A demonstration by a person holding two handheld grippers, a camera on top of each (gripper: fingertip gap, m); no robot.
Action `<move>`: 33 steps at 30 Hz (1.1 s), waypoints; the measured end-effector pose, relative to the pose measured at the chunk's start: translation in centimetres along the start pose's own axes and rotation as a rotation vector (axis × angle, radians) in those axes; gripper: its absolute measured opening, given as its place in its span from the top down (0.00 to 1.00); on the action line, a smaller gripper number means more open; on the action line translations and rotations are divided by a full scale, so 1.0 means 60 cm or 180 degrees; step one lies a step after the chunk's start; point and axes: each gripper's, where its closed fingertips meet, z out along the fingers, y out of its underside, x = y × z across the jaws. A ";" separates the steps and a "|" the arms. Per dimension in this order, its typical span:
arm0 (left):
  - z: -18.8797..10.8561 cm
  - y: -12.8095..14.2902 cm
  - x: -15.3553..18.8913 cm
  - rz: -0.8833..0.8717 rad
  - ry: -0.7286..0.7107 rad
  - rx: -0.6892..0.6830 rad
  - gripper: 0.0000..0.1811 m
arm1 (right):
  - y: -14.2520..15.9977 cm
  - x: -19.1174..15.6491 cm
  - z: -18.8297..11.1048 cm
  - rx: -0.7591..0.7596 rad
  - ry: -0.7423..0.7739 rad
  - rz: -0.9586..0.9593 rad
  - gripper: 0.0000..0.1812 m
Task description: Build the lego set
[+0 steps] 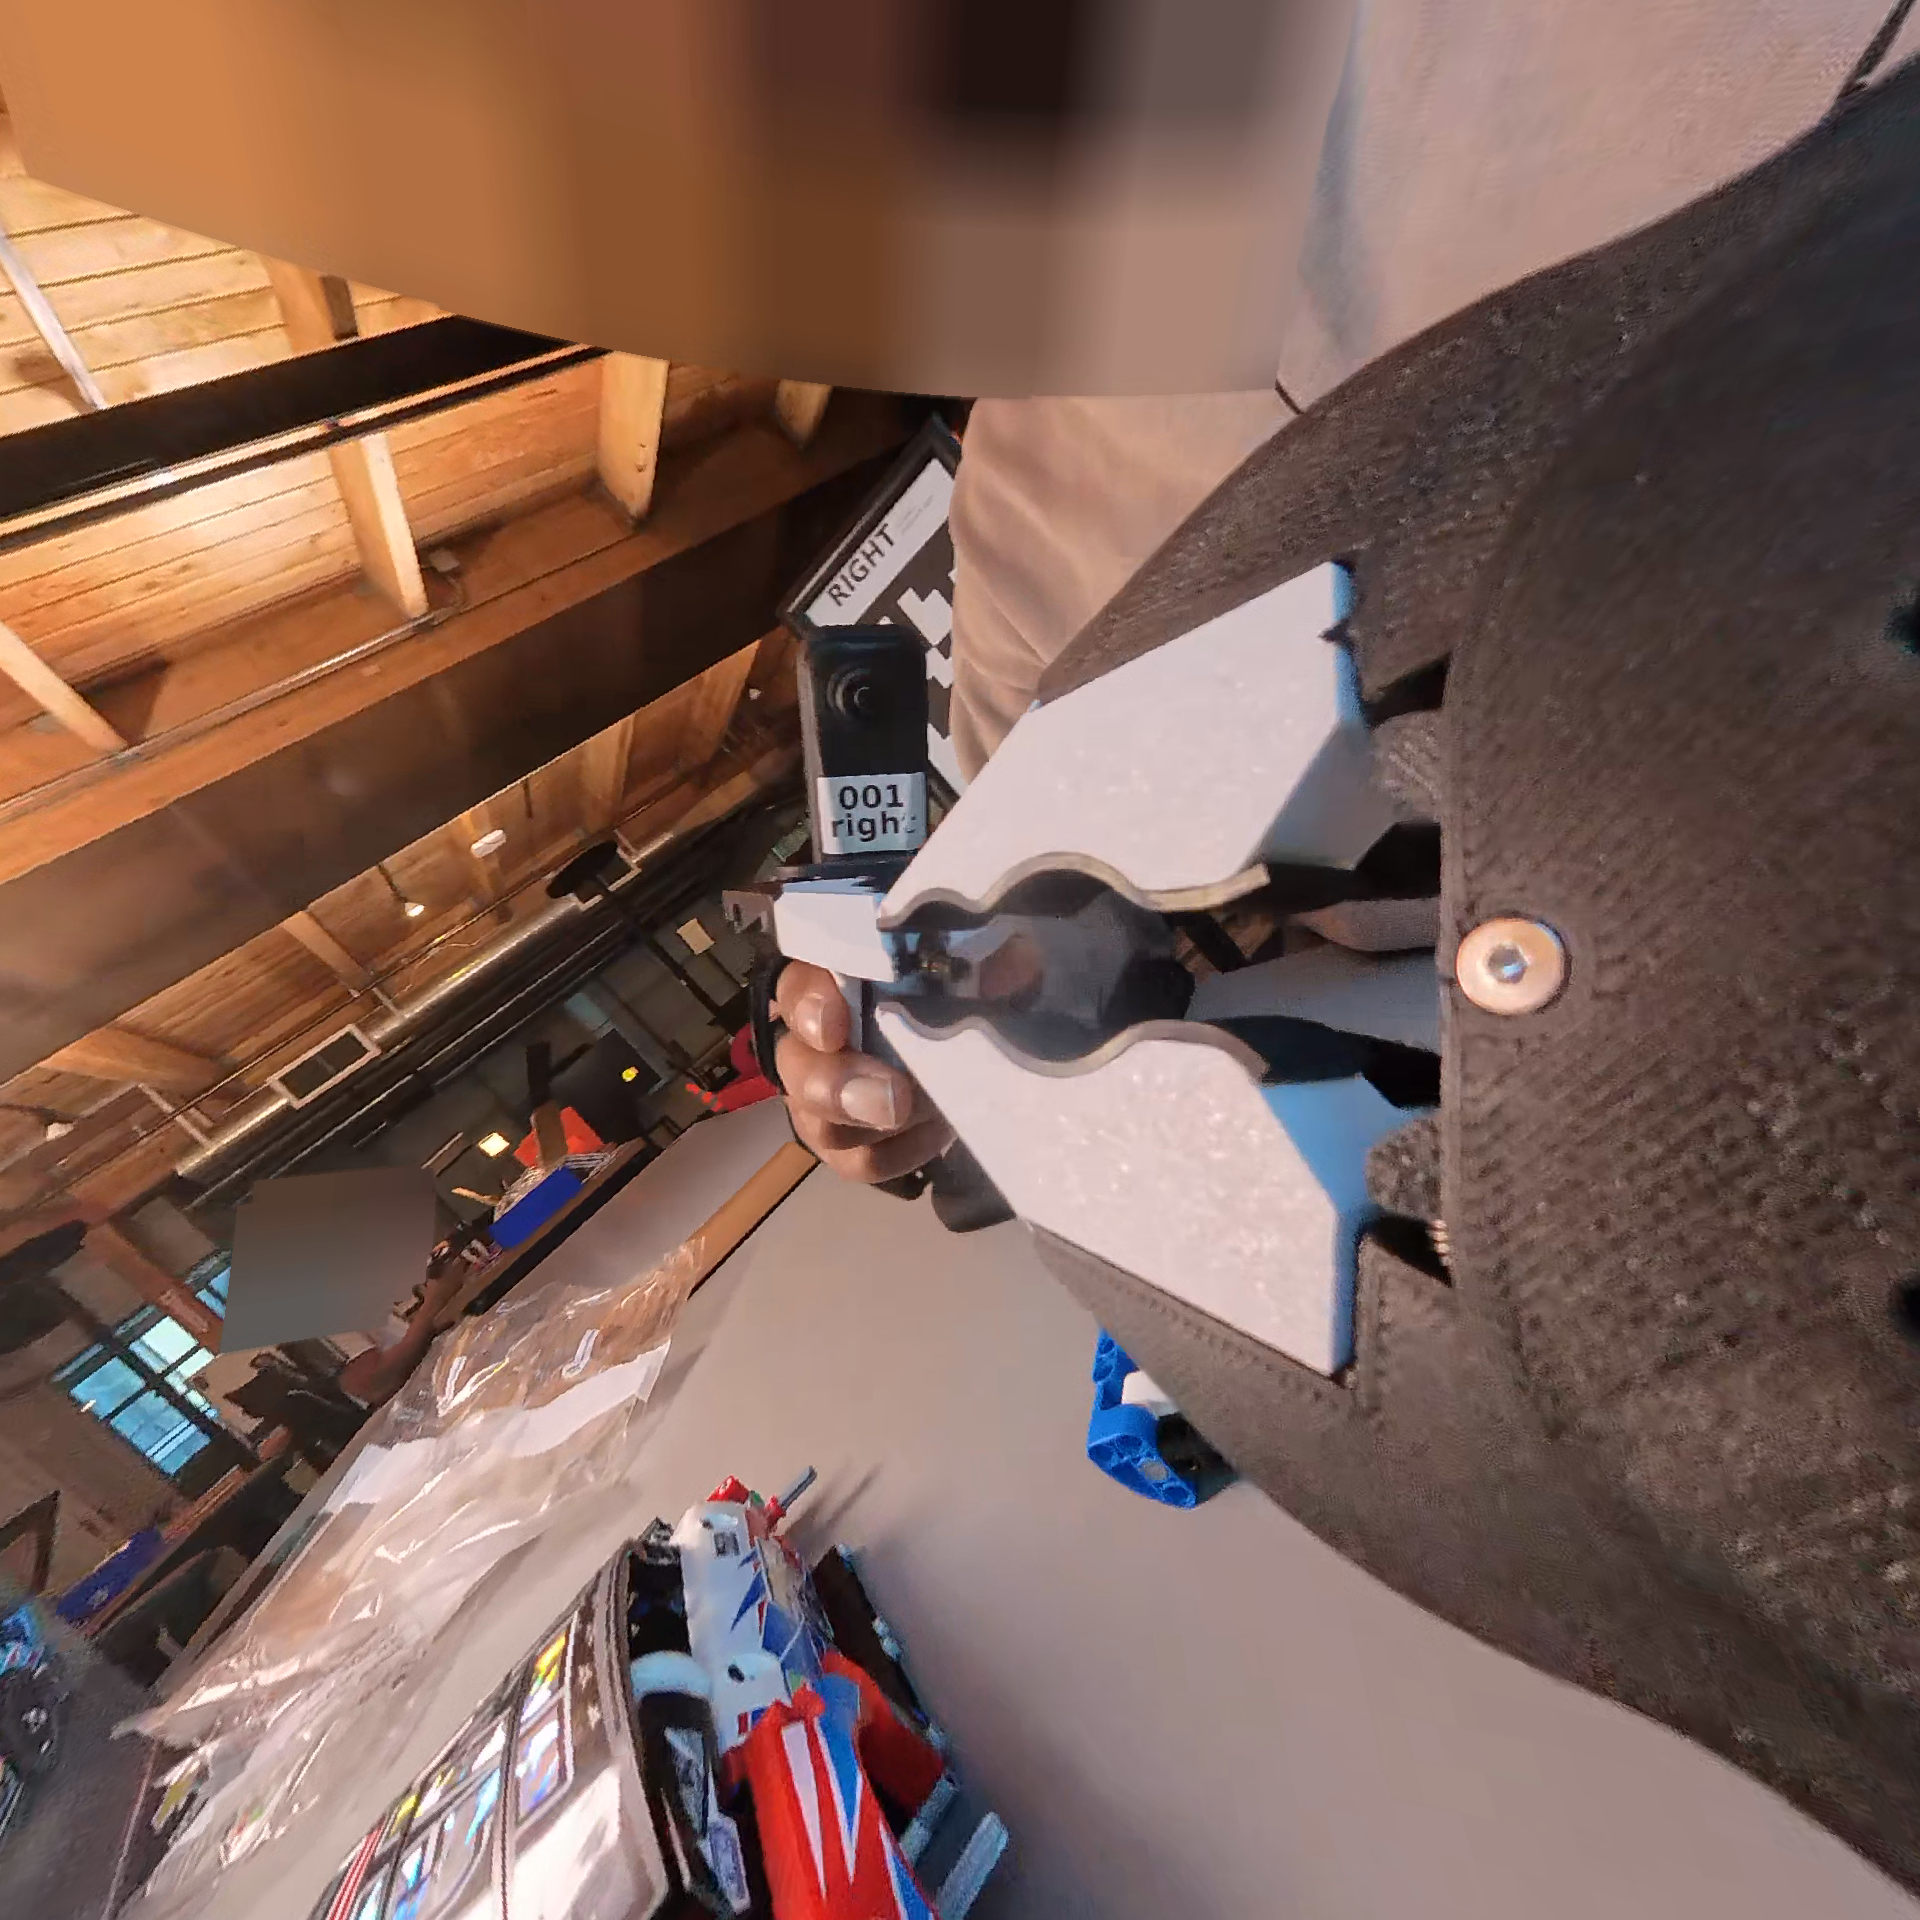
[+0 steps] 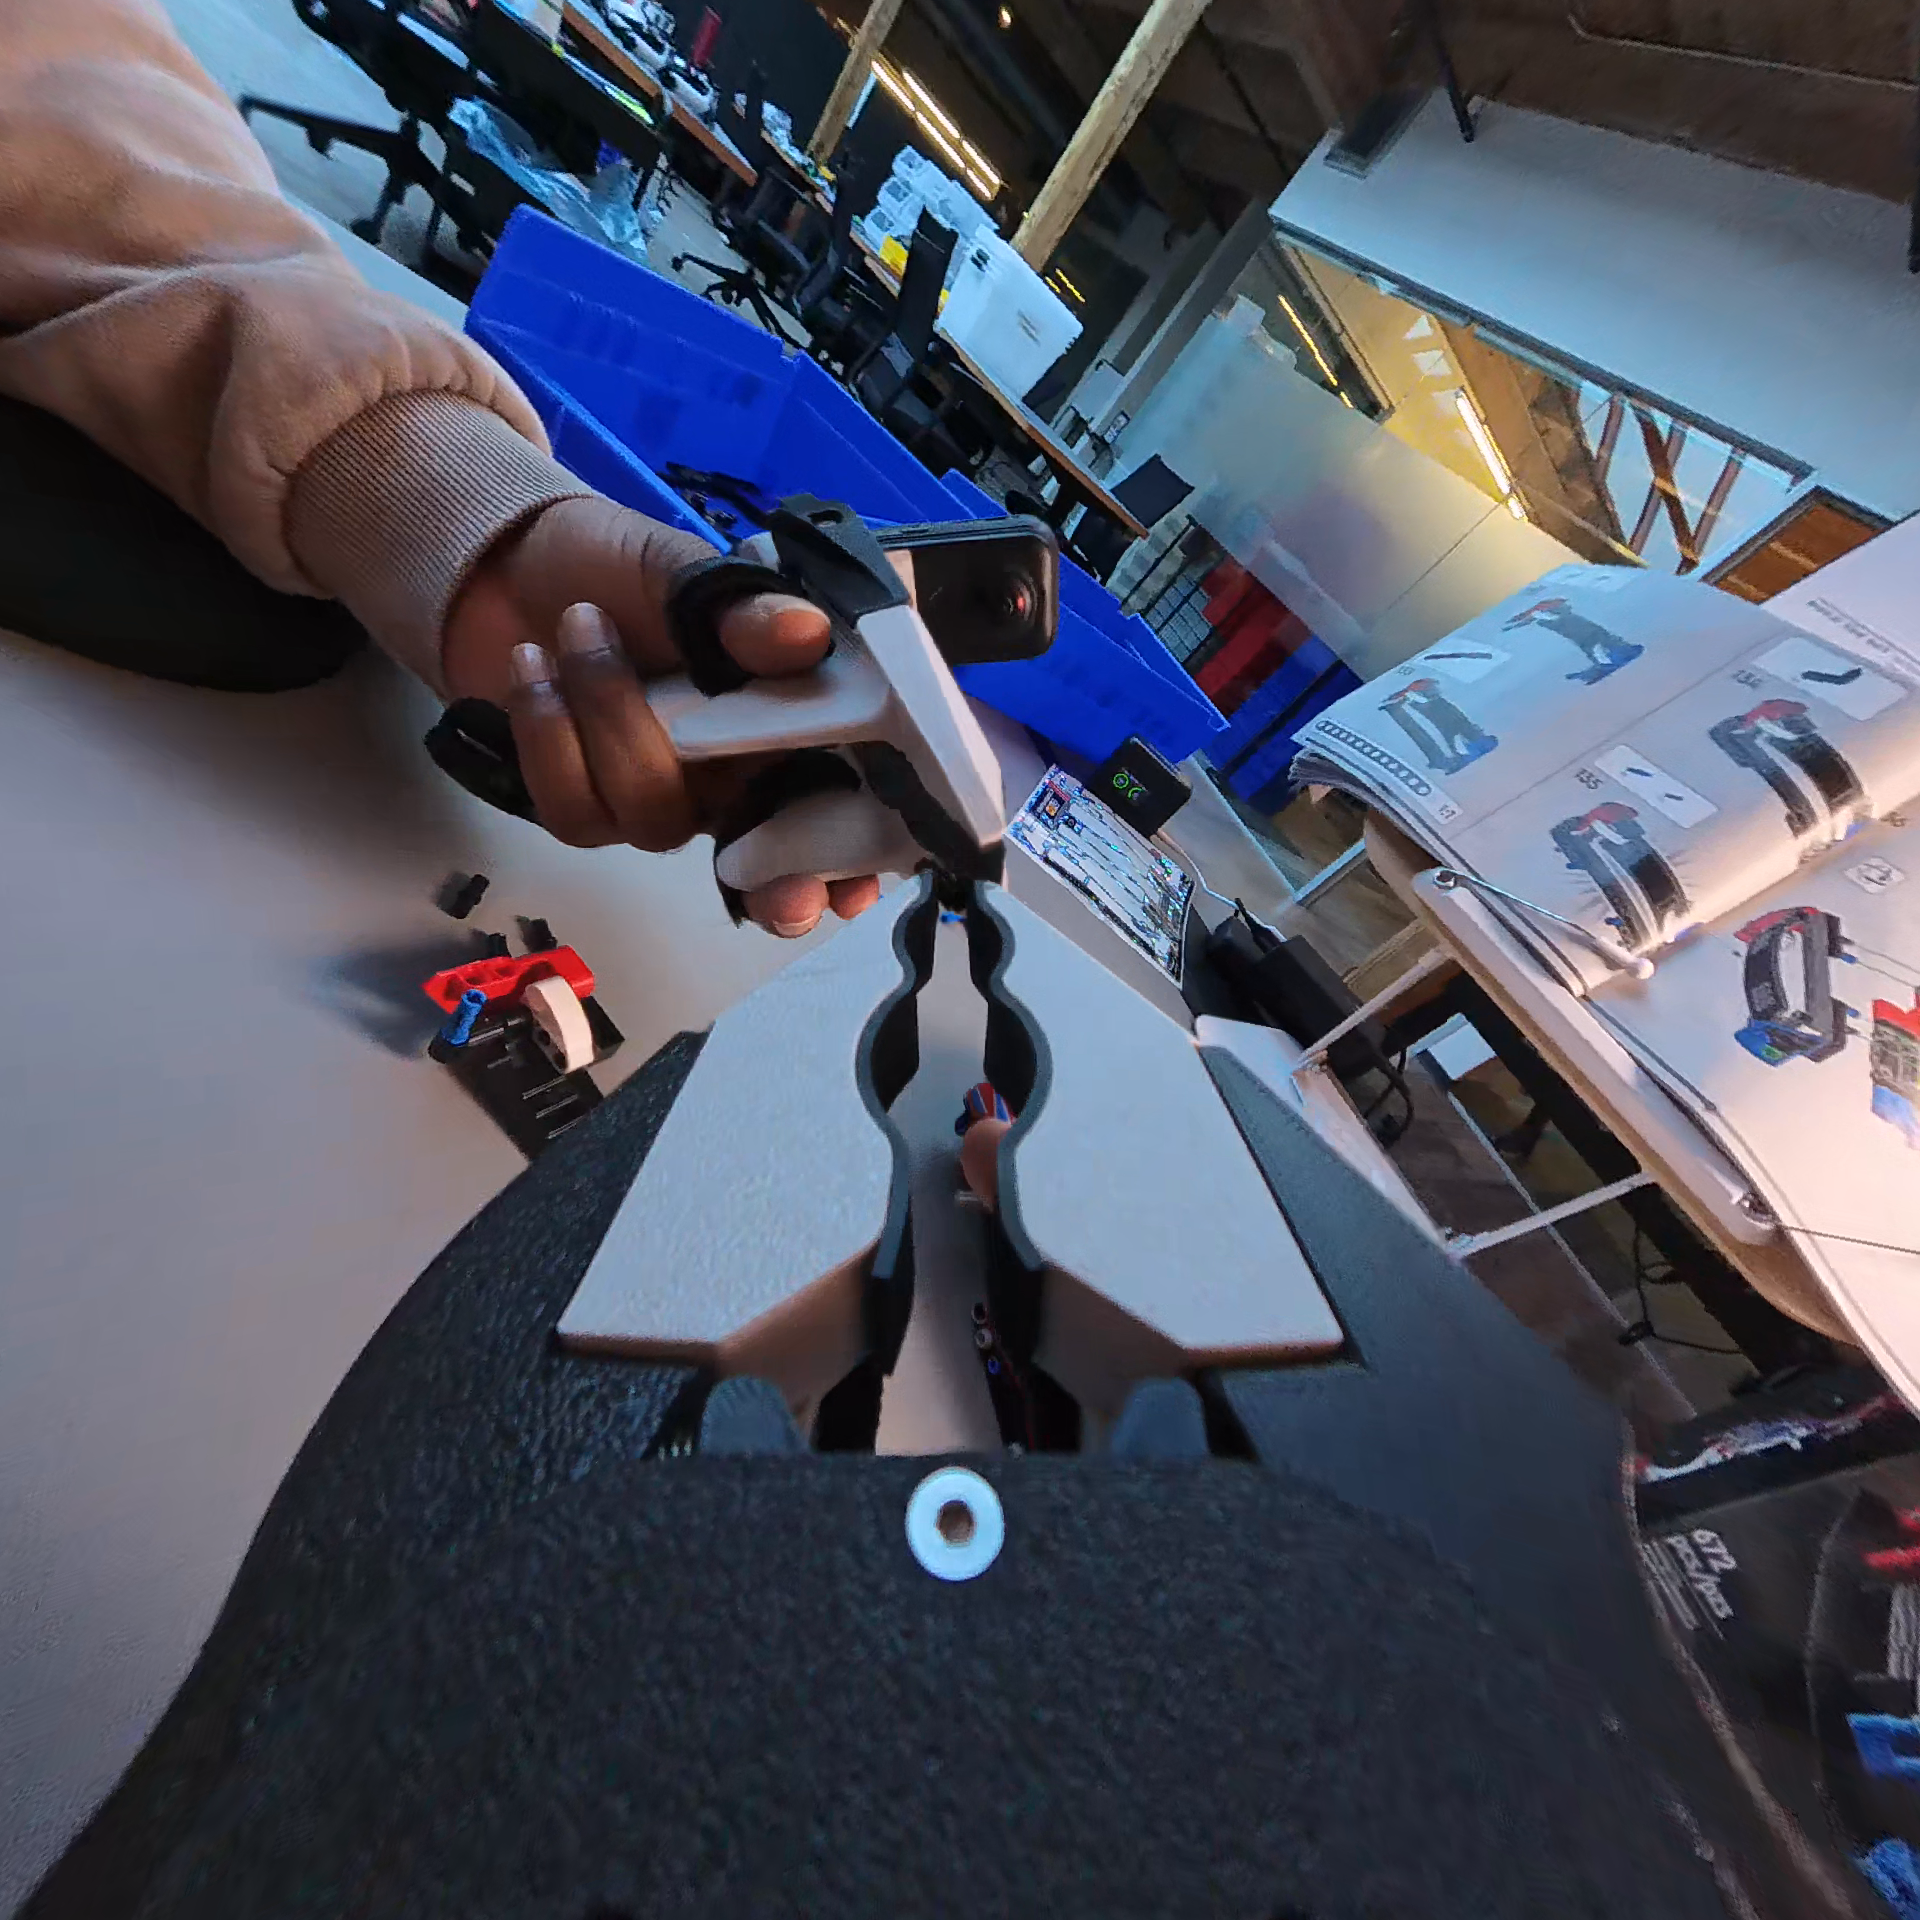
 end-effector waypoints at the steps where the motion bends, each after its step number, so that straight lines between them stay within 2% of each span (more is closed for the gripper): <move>1: -0.003 -0.006 -0.004 -0.0016 -0.0018 0.0046 0.96 | 0.004 0.001 0.000 -0.0011 0.0007 0.0053 0.99; 5: -0.011 -0.002 -0.014 0.0247 -0.0202 -0.0106 0.91 | 0.010 0.014 -0.003 0.0028 0.0069 0.0287 0.99; 8: -0.007 0.005 -0.011 0.0368 -0.0215 -0.0219 0.92 | 0.011 0.014 -0.001 0.0050 0.0060 0.0309 0.99; 11: -0.005 0.007 -0.013 0.0436 -0.0237 -0.0270 0.99 | 0.011 0.010 0.002 0.0074 0.0015 0.0326 0.99; 18: -0.007 0.025 -0.009 0.0447 -0.0097 -0.0538 0.99 | 0.011 -0.006 0.002 0.0130 -0.0256 0.0432 0.96; 26: -0.004 0.031 -0.009 0.0412 -0.0031 -0.0600 0.99 | 0.011 -0.014 -0.003 0.0148 -0.0454 0.0495 0.99; 29: -0.002 0.030 -0.022 0.0503 -0.0168 -0.0639 0.99 | 0.023 -0.011 -0.006 0.0011 -0.0580 0.0727 0.99; 30: -0.003 0.030 -0.032 0.0644 -0.0282 -0.0702 0.96 | 0.030 -0.006 -0.010 -0.0098 -0.0653 0.0805 0.99; 33: -0.011 0.046 -0.081 0.1310 -0.0706 -0.1290 0.83 | 0.089 -0.005 -0.035 -0.0890 -0.1129 0.1000 0.99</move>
